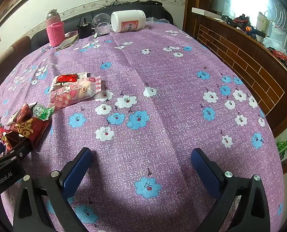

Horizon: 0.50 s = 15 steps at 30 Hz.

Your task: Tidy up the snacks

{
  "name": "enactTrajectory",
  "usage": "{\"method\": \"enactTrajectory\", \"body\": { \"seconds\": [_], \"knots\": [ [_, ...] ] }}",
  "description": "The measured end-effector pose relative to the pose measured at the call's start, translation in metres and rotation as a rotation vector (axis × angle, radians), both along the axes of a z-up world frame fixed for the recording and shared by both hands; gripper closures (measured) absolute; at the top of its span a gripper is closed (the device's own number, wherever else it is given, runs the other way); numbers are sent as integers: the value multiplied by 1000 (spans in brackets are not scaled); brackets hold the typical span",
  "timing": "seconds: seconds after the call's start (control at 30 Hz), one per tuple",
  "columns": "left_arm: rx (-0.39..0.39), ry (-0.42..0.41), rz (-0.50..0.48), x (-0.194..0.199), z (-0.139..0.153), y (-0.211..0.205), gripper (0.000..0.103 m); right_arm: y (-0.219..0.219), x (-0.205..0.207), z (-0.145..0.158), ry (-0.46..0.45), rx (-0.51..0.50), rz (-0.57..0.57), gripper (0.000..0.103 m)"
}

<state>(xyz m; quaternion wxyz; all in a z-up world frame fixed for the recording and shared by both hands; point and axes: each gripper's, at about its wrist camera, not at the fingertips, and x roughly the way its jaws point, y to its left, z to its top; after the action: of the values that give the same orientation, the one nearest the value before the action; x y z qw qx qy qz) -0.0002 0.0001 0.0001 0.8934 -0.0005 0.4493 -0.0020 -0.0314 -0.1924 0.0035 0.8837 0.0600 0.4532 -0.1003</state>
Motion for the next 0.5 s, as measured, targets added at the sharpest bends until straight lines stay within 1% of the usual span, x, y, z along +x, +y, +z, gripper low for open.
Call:
{"method": "enactTrajectory", "body": {
  "seconds": [0.07,0.5],
  "knots": [
    [5,13,0,0,0,0,0,0,0,0,0,0,0,1],
    [5,8,0,0,0,0,0,0,-1,0,0,0,0,1]
  ]
}}
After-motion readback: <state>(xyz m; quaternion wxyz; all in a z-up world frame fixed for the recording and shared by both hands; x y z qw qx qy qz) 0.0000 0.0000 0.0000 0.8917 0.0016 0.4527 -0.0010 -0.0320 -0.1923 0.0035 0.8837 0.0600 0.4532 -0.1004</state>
